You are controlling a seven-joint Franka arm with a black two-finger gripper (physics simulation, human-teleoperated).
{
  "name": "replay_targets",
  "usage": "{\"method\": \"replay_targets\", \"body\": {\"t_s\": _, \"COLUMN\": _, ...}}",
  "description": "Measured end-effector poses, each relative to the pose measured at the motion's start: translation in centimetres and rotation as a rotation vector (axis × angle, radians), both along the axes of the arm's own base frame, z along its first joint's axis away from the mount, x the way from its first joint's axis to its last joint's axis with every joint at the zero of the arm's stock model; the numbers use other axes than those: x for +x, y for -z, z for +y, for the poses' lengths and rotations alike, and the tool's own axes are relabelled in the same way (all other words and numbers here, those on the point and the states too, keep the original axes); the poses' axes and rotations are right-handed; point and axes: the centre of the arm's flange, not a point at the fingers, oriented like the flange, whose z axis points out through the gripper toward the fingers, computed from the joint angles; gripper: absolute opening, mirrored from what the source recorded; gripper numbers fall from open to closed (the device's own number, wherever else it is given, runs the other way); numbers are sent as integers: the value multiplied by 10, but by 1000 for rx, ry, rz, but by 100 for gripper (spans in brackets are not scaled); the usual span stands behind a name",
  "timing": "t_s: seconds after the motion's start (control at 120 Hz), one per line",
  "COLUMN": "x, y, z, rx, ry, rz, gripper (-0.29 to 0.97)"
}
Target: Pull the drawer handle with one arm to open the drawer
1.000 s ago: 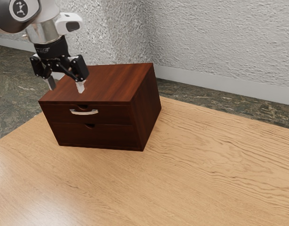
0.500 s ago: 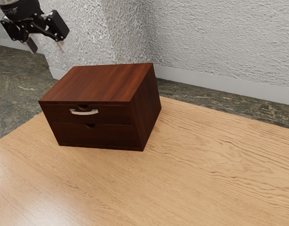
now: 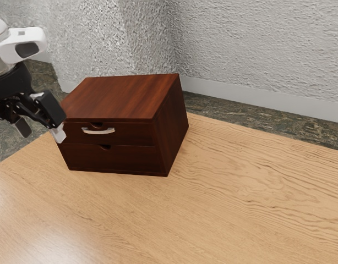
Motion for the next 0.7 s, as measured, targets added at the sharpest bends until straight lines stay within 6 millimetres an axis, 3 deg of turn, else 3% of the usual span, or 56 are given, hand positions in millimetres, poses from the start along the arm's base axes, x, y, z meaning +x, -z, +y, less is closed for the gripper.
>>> {"method": "replay_targets", "body": {"t_s": 0.133, "x": -76, "y": 39, "z": -56, "rx": 6, "ry": 90, "rz": 37, "gripper": 68}}
{"method": "replay_targets", "body": {"t_s": 0.192, "x": -105, "y": 61, "z": -64, "rx": -6, "ry": 98, "rz": 55, "gripper": 68}}
{"method": "replay_targets", "body": {"t_s": 0.258, "x": -120, "y": 82, "z": -64, "rx": -23, "ry": 103, "rz": 78, "gripper": 68}}
{"method": "replay_targets", "body": {"t_s": 0.35, "x": -116, "y": 89, "z": -48, "rx": -44, "ry": 139, "rz": 61, "gripper": 68}}
{"method": "replay_targets", "body": {"t_s": 0.442, "x": -99, "y": 96, "z": -41, "rx": -40, "ry": 237, "rz": 53, "gripper": 68}}
{"method": "replay_targets", "body": {"t_s": 0.558, "x": -73, "y": 109, "z": -41, "rx": -15, "ry": 423, "rz": 31, "gripper": 68}}
{"method": "replay_targets", "body": {"t_s": 0.7, "x": -61, "y": 105, "z": -43, "rx": 48, "ry": 672, "rz": -38, "gripper": 68}}
